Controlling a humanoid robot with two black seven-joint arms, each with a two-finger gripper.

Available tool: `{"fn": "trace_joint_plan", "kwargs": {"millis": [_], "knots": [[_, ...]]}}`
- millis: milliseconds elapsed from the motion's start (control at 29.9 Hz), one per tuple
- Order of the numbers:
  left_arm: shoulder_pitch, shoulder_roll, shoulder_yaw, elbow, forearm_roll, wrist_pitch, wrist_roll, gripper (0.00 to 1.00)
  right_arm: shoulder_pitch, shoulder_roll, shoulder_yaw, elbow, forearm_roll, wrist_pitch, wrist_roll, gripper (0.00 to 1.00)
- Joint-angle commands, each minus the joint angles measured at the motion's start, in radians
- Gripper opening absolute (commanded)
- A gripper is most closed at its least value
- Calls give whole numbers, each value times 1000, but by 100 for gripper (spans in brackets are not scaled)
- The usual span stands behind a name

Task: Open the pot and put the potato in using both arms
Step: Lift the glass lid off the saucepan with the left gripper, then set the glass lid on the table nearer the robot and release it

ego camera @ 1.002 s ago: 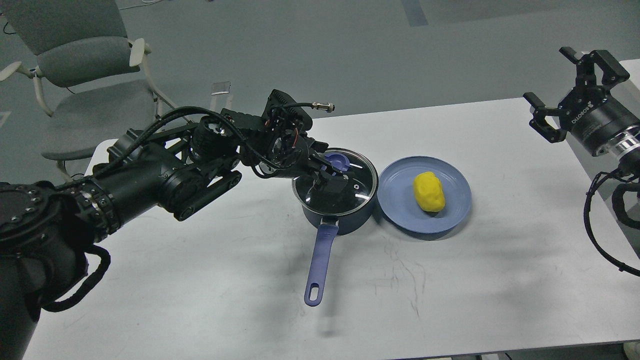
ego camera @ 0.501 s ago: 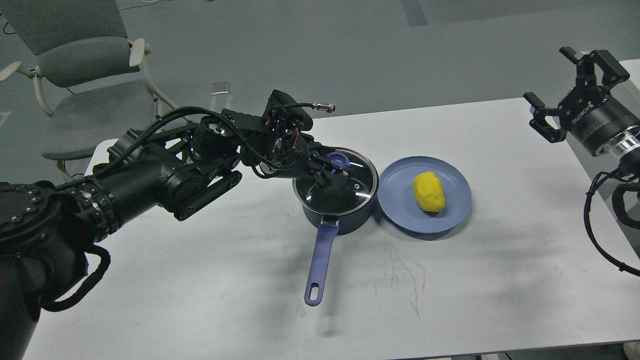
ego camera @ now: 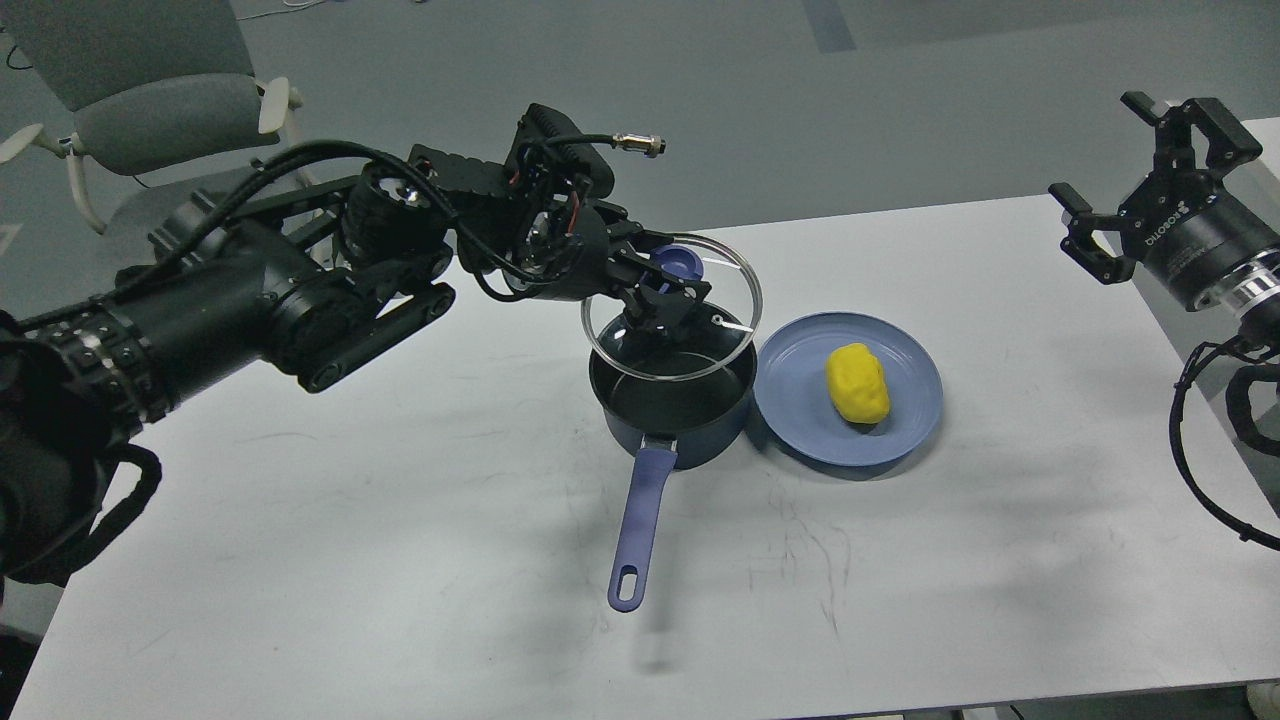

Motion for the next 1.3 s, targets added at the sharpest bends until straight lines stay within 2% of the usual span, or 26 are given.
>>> {"fn": "trace_joint_plan", "kwargs": {"millis": [0,100,234,267,334,535,802,1270], "knots": [[5,111,2,-44,0,2,0,45,4,-2,0,0,0,0,0,100],[20,209,2,-96,-1,3,0,46,4,-4,0,0,0,0,0,100],[106,379,2,-166,2,26,0,46,4,-12,0,2,0,0,0,100],[106,379,2,-167,2,26,0,46,4,-12,0,2,0,0,0,100],[173,459,0,-179,2,67,0,46,4,-12,0,2,0,0,0,100],[321,560,-10,-177,-9,190,0,48,4,-12,0,3,0,0,0,100],[430,579,-18,-162,-10,299,0,50,6,-12,0,3,0,0,0,100],[550,517,-79,-96,-6,333,0,55,6,-16,1,3,0,0,0,100]]}}
